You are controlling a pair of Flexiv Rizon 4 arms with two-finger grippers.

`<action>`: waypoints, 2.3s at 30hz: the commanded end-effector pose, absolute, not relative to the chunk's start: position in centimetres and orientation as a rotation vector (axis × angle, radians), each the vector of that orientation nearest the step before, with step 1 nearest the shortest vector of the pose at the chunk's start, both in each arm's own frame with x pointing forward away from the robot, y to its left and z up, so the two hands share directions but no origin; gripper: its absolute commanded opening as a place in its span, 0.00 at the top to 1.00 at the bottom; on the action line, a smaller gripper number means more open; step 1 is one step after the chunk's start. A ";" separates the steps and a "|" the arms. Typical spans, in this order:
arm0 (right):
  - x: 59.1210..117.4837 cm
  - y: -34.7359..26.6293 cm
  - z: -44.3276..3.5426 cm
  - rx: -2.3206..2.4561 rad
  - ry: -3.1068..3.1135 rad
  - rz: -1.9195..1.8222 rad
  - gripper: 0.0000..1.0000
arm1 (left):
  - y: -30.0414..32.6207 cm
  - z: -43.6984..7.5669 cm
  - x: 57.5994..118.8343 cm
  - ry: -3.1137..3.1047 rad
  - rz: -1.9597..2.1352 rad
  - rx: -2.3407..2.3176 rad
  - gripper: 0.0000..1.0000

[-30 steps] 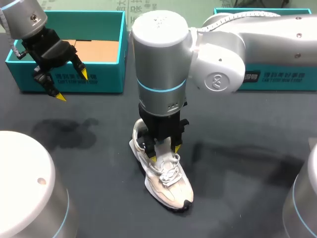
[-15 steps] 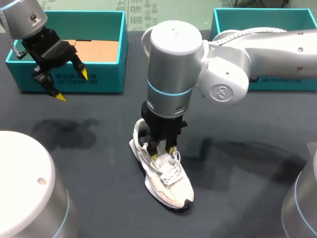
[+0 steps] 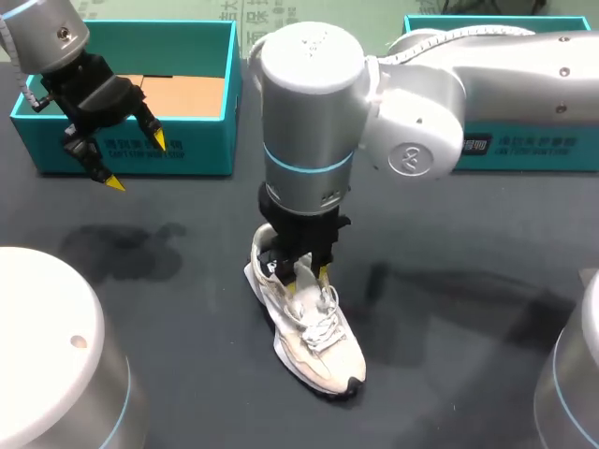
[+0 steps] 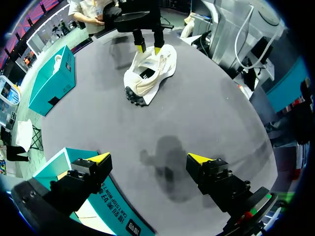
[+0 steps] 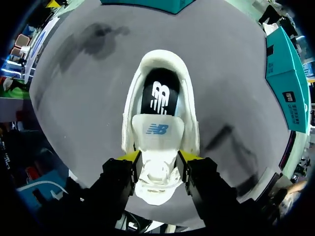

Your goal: Take the shoe out of the shoebox, open the shoe tongue, remove and reinsert the insole, then place the shoe into the shoebox

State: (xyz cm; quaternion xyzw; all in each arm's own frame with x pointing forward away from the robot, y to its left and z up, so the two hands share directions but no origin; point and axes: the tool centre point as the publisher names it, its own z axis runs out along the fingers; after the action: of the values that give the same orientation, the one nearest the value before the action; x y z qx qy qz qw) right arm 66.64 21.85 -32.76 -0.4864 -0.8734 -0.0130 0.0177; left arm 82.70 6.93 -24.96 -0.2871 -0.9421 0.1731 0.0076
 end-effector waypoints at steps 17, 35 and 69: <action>68.7 22.9 -29.9 -1.389 -2.861 -0.055 0.52 | 7.0 -25.0 82.6 -2.947 0.537 -0.898 0.00; 71.3 22.8 -27.4 -0.436 -3.098 -0.224 0.00 | 7.0 -25.0 82.6 -2.947 0.537 -0.898 0.00; 74.0 27.2 -28.6 0.376 -3.257 -0.091 0.00 | 7.0 -25.0 82.6 -2.947 0.537 -0.898 0.00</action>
State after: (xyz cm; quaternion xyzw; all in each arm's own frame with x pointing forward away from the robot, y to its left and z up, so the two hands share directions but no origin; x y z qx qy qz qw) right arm 73.77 25.52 -27.95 0.0986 -0.9919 -0.0446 -0.0659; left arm 82.70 6.92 -24.96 -0.2871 -0.9421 0.1731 0.0076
